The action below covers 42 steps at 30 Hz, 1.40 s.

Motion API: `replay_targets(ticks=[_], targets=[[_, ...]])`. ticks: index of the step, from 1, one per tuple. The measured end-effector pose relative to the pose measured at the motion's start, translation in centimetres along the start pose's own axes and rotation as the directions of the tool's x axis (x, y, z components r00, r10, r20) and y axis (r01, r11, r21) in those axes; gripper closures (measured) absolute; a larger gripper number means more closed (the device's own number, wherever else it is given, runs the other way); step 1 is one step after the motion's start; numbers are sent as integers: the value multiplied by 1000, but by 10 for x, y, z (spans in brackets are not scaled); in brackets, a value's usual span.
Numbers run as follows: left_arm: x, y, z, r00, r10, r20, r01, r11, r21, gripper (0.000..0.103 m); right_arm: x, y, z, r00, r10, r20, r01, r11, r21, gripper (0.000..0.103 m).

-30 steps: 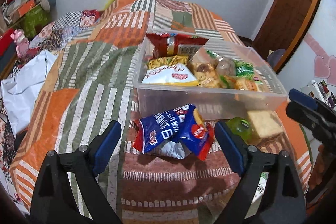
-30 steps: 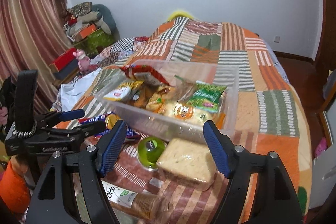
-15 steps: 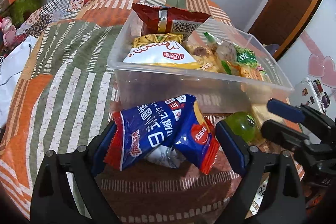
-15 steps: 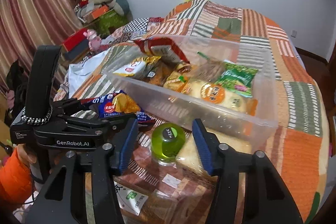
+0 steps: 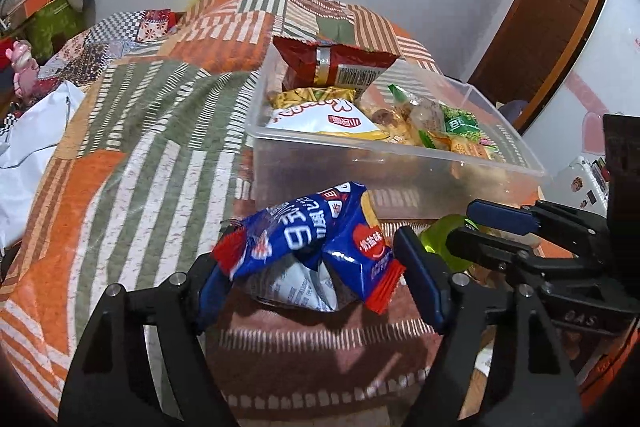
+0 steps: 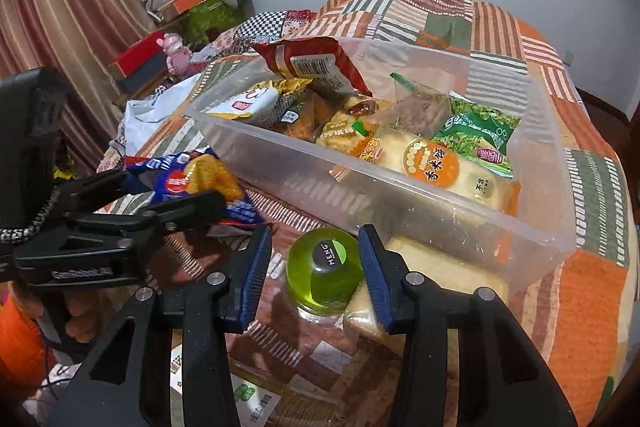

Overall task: Organize snacks
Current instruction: 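Grasp the blue-white bag with the left tool while the right grasps the green jelly cup, then carry the bag and jelly cup over the box and open both tools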

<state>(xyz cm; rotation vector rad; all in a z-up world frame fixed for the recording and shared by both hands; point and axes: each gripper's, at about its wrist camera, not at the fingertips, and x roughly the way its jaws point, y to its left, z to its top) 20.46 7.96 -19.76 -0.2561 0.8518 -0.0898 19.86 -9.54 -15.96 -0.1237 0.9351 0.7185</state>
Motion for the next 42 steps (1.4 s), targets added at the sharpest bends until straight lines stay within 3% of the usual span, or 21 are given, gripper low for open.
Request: replay_targets(ticks=[14,20,29,35,42], targets=[[-27,4,-11,999,-15,30,15,1000,-15,29,16,6,3,997,38,-67,-39,999,-16,59],[-31,4,-12,999,-15,35,15,1000,-21,29,25,17,2,995,-4,-96,-4,997,-74,61],[-49,-2,-4,997,-11,81,11,1000,0,29,2,15,1,999,16,-28,-17,999,-39,62],[-68,-9,9,990,-13,140,11,1000,10,29,-33,14,9,996,4,85,-2,1000,-20,62],[-81,-23,31,979,-43,198,38,999,31,29,-72,8,28,976,-27,217,28,1000,1,62]])
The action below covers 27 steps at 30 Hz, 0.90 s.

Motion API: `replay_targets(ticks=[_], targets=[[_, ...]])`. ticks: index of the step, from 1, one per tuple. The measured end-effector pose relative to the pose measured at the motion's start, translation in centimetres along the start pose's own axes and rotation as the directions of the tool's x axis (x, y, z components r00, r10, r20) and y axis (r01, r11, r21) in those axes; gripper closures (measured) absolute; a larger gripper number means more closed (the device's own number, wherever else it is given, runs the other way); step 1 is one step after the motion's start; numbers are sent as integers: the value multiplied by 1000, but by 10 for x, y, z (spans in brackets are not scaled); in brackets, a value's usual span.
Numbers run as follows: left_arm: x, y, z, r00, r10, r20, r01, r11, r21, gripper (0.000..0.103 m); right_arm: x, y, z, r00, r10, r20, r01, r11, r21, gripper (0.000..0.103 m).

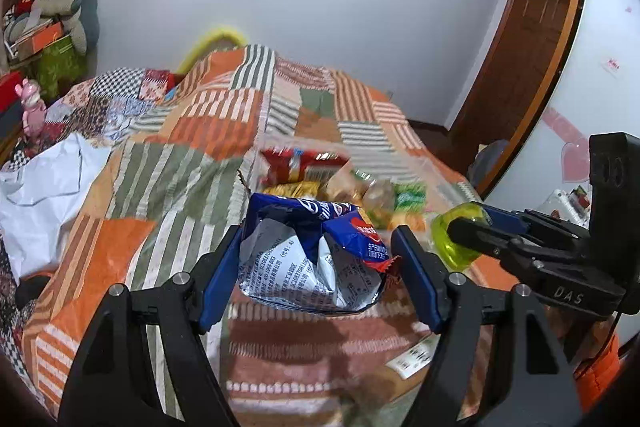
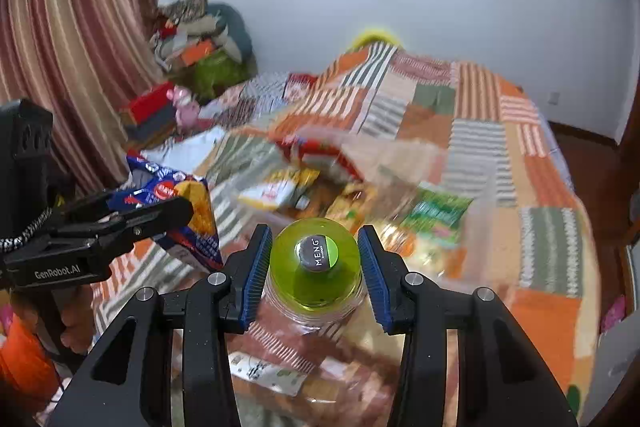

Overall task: Organize snacks
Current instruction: 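Carry the bag and jelly cup over the box and open both tools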

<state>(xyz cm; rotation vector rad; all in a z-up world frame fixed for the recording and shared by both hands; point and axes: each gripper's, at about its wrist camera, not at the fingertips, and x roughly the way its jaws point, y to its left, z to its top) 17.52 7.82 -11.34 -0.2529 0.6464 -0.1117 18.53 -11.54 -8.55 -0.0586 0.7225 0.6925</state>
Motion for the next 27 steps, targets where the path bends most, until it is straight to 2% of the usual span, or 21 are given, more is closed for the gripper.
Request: replay_targets(ticks=[6,12,22,27], targets=[[6,-12,20,999,-24,34,23,1000,15,29,-11,-18,13,997,-47,68,45,998,32,62],[26,-23,34,999,-32,36,31,999,27,29,-8,-38,19,992,-84,90,78,994,72,62],[84,-25,36,998,-33,-51,33,999,1,29,8,-63,15,991,-116,61,108,987,116,62],[103,-25,37,997,-29,-69,29,1000,-2,29,24,-70,16,993,-113,33,108,986,130,62]])
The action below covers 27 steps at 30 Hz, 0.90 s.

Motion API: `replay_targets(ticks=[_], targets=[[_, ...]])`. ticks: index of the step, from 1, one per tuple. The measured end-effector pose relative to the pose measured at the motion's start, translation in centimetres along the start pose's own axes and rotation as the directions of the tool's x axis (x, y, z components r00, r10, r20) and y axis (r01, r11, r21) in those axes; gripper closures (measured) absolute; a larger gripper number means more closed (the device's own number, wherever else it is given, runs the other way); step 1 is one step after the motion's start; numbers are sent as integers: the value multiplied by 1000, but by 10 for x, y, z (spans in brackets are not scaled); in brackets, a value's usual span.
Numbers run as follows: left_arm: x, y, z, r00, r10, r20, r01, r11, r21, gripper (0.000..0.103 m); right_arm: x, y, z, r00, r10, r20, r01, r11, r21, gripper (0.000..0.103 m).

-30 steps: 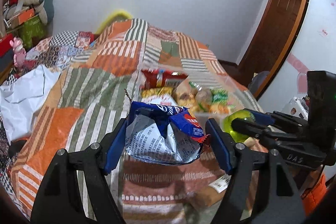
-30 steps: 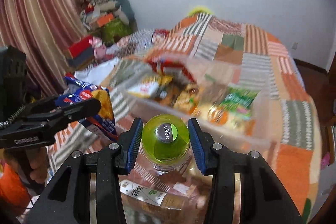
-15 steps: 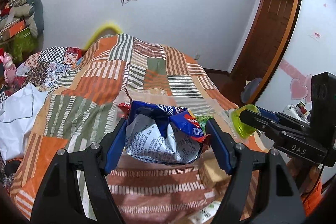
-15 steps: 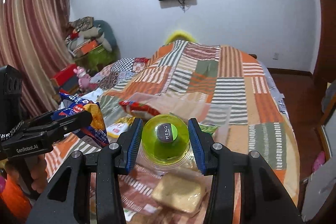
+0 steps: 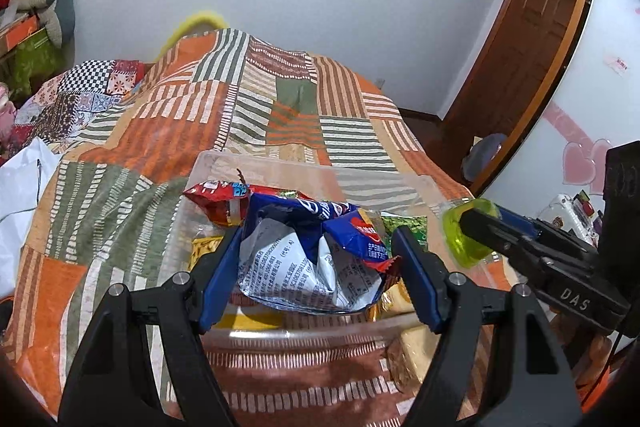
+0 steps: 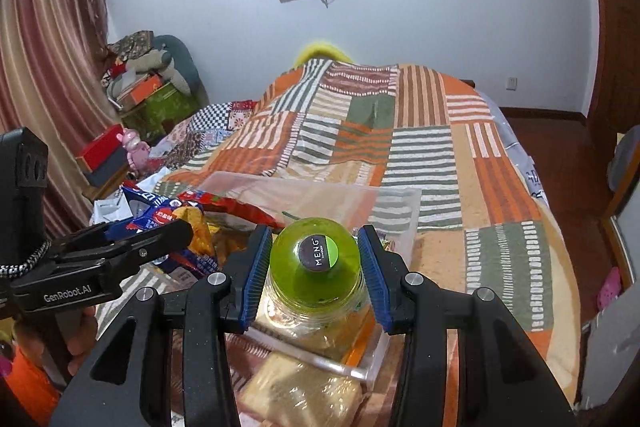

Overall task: Organize snacks
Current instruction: 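Carry the bag and jelly cup over the box and open both tools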

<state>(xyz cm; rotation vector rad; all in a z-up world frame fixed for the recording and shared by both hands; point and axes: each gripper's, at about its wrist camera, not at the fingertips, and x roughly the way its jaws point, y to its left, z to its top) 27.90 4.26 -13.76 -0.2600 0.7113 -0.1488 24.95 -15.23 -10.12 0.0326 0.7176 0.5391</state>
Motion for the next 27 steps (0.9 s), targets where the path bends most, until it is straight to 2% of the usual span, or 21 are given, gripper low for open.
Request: replay_targets(ticks=[13,18,23,27], targets=[[24,-13,-3,999,33,-16,-32,996,79,26,31,-5,-6,997,14,-72,-12,1000,23,62],[34,-13,-6,997,49,-63,-45,997,58,18,31,-9,-8,996,17,-85,-14,999,40,61],[35,-7,-6,995,42,-91,-41,999,13,15,22,-11,-3,998,7,-66,-5,1000,30,60],[17,-9,-6,998,38,-48,-38,999,14,15,10,-12,-4,998,0,-57,1,1000,22,58]])
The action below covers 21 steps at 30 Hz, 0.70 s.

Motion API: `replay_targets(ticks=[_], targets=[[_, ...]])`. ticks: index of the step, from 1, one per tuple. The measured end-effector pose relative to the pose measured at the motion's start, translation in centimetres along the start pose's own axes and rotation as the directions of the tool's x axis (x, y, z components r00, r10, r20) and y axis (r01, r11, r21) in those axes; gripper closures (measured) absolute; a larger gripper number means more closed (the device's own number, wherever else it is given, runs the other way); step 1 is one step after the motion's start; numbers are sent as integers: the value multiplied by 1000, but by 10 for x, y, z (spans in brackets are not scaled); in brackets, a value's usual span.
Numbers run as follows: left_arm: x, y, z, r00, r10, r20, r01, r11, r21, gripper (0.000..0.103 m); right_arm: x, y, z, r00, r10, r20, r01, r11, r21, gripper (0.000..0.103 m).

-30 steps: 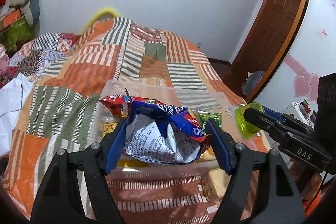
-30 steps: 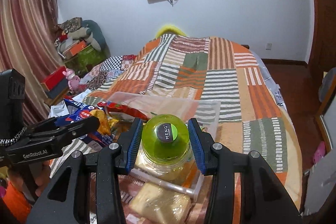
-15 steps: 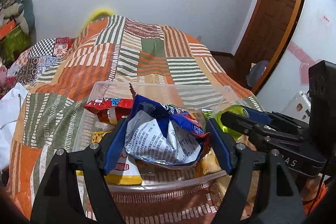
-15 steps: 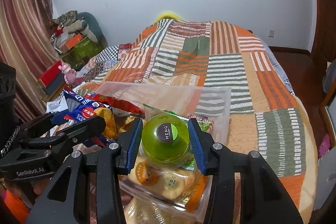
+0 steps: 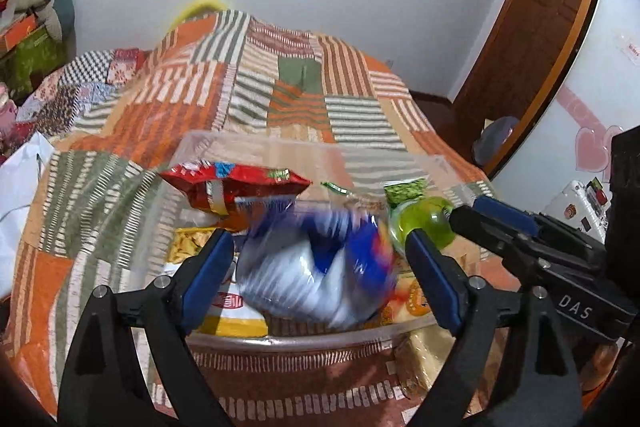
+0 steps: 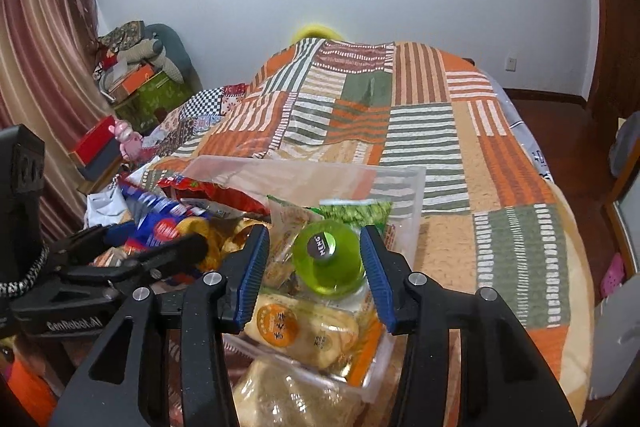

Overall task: Organize snacks
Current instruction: 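Carry the bag and jelly cup over the box and open both tools, then grasp the biscuit roll with the left tool while the right grasps the square bread loaf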

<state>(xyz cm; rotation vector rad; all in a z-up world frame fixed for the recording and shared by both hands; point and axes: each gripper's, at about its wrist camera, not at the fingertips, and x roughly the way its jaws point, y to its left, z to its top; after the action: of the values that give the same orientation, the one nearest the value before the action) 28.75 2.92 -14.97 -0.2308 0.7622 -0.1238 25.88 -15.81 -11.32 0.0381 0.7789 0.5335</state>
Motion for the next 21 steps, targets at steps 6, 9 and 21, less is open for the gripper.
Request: replay_targets(ticks=[6,9,21], targets=[[-28,-5,2,999,-10,30,9,1000,13,14,-11,2,-6,1000,2,-1,-2,1000,-8,56],[-37,-6,-2,1000,-7,30,6,1000,17,14,-19,2,-12,1000,2,-7,-2,1000,-18,55],[-63,1,-47,999,28,-29,-26,998,63,14,-27,14,-52,997,-8,-77,0,994,-111,32]])
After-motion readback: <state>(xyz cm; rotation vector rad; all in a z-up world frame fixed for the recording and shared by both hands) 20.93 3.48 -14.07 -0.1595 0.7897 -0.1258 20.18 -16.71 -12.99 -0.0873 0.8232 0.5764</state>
